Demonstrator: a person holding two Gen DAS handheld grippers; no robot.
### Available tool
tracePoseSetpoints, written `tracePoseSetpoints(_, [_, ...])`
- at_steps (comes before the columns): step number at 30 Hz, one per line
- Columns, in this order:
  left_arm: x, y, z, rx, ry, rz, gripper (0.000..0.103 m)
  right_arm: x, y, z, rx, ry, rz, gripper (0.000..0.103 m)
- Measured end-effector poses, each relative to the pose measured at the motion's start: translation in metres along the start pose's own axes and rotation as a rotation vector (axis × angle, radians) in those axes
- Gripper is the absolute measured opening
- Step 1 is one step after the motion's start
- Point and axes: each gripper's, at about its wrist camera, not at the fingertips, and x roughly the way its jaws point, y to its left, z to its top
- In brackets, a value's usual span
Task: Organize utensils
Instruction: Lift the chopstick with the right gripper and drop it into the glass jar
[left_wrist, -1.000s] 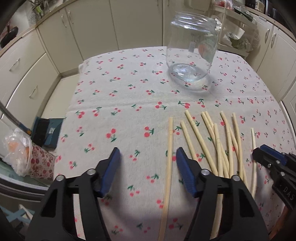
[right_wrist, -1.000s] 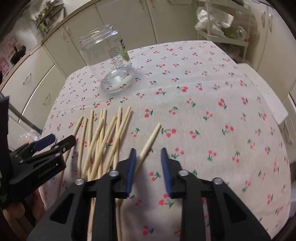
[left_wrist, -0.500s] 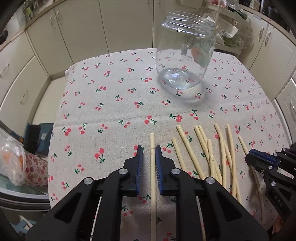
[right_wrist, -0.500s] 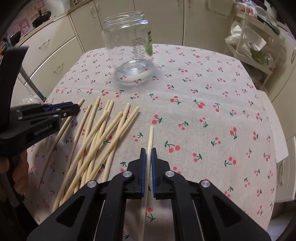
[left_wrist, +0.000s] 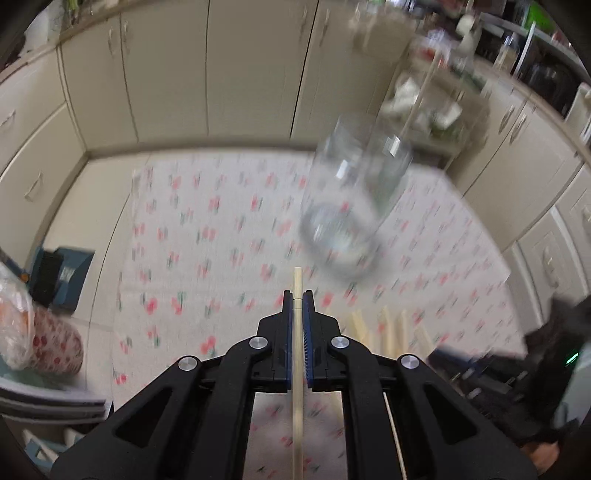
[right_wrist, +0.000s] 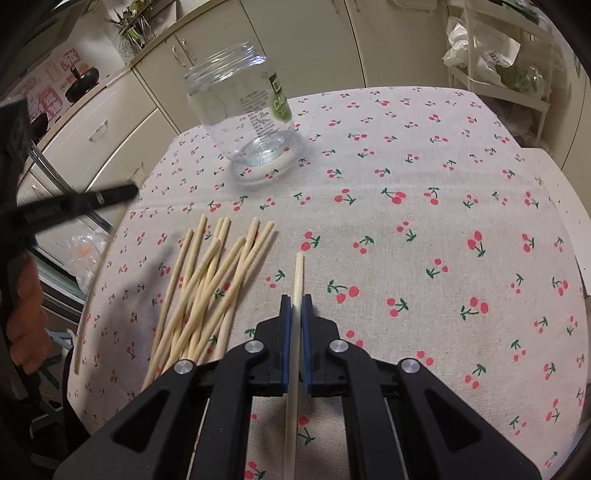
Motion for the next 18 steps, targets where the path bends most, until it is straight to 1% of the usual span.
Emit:
tracePoseSetpoints(3, [-0.023, -0.008, 0.027, -0.028, -0.146, -0.053, 0.005, 0.0, -0.002, 0.001, 0.006, -0.001, 0.003, 0.007])
tracePoseSetpoints(6, [-0.044, -0.017, 0.061, -0.077, -0.336, -0.097, 0.005, 0.0, -0.002, 0.0, -0.008, -0.005, -0.006, 0.006])
tracePoseSetpoints(7, [-0.047, -0.02, 0.066, -0.089, -0.376, -0.095, 0.005, 0.001, -0.002, 0.001, -0.013, -0.005, -0.009, 0.007])
tracePoseSetpoints(9, [-0.051, -0.023, 0.082, -0.126, -0.449, -0.115, 0.005, 0.0, -0.002, -0.001, -0.023, -0.006, -0.015, 0.006])
tracePoseSetpoints(10, [-0.051, -0.024, 0.092, -0.152, -0.496, -0.11, 0.005, 0.0, -0.001, -0.001, -0.026, -0.007, -0.016, 0.007])
tracePoseSetpoints(12, [-0.051, -0.026, 0.107, -0.181, -0.562, -0.112, 0.005, 0.0, -0.001, -0.002, -0.024, -0.01, -0.014, 0.007])
tracePoseSetpoints(16, [-0.052, -0.029, 0.129, -0.219, -0.677, -0.069, 0.005, 0.0, -0.001, -0.001, -0.02, -0.011, -0.007, 0.007])
tracePoseSetpoints(18, [-0.052, -0.031, 0.137, -0.238, -0.739, -0.026, 0.005, 0.0, -0.002, -0.002, -0.022, -0.012, -0.006, 0.006])
